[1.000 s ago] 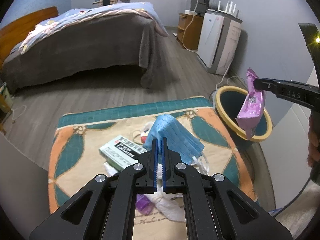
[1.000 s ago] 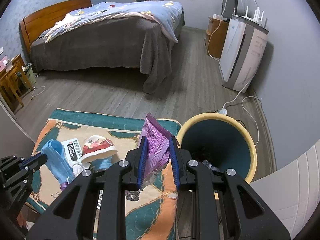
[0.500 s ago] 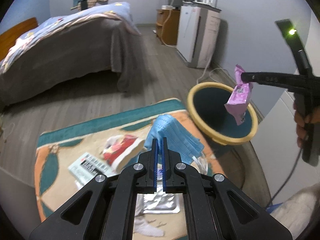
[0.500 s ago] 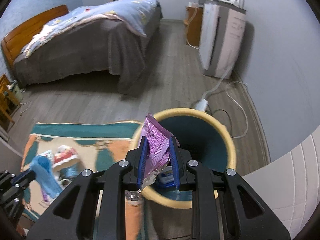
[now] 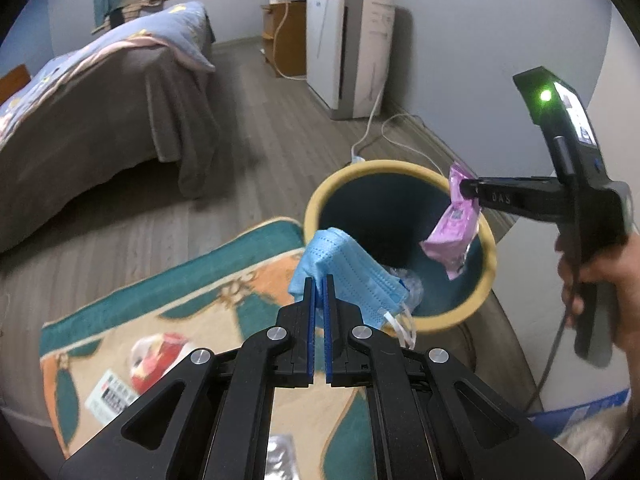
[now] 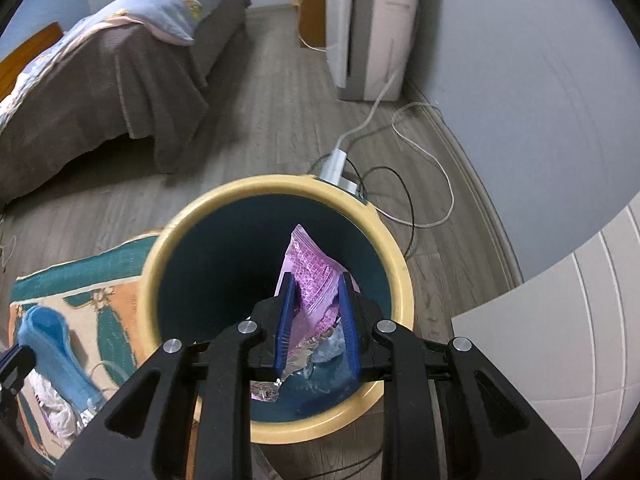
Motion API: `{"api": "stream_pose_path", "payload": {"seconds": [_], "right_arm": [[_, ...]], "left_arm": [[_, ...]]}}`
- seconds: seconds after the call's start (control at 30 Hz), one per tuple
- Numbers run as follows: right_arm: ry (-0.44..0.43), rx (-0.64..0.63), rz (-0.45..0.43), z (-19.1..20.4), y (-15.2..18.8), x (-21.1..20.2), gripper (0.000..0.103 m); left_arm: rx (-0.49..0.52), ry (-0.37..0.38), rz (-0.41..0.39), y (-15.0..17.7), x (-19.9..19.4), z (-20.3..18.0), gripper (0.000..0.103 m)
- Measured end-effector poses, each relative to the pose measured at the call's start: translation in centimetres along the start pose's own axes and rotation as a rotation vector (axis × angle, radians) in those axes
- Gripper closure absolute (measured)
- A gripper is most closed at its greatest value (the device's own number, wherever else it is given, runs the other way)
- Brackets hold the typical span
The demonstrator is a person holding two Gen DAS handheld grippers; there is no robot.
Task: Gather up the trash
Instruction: 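Drop the pink packet into the bin with the right tool while the left tool carries the mask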
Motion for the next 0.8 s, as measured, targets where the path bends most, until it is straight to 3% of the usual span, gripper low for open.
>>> {"api": "stream_pose_path", "payload": {"seconds": [0.1,0.2,0.23,0.27,0.3,0.33,0.37,0.4,0.5,0.63,0.8], "right_arm": [[0.001,0.01,-0.001,0.1,0.0,0.0,0.081],[0.005,0.008,-0.018,0.3,-0.3,-0.3,0.078],[0.005,0.007,-0.021,0.4,-0.3,-0.4,0.069],[0.005,0.005,-0.024,0.4,-0.3,-0.5,0.047],[0.01,0.003,-0.029,0.5,-0.2,-0.6,0.038],[0.016,0.001,-0.037,0.5,-0.2,-0.7,0.03],[0.02,0.0,-0.04,0.5,-0.1,-0.8,0.03],[0.023,0.0,-0.04,0.4,-0.2,-0.9,0.03],[0.007,0.017,-0.039,0.3,-0.2,-1.0,0.019],[-0.028,0.009,-0.051,1.3,-0.3,-2.0,0.006],[-0.082,-0.04,-0.077,4.3,-0.3,-3.9,0.006]], "left_arm": [[0.029,-0.034,0.002,-1.6,1.5,-1.4,0.099],[0.042,-0.022,-0.012,-2.6,2.3,-2.4,0.098],[0.046,-0.019,-0.017,-2.8,2.5,-2.7,0.092],[0.05,-0.019,-0.019,-2.9,2.6,-2.8,0.082],[0.052,-0.025,-0.024,-3.0,2.5,-3.0,0.074],[0.048,-0.037,-0.032,-2.9,2.3,-3.0,0.05],[0.036,-0.046,-0.046,-2.8,2.0,-2.8,0.028],[0.025,-0.046,-0.058,-2.7,1.7,-2.6,0.023],[-0.021,-0.019,-0.066,-2.1,0.9,-1.3,0.018],[-0.088,-0.039,-0.067,-0.6,-1.0,1.1,0.01],[-0.166,-0.084,-0.077,2.1,-4.2,4.9,0.008]]}}
Point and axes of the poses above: each gripper's, at about its wrist camera, not at the fingertips, and x roughly the way its jaws point, z to its left, y to its underside, the point moved 1 cm from there along x, roughly the way its jaws point, and after that the axes turned 11 degrees about z, right-handed, at the moved point
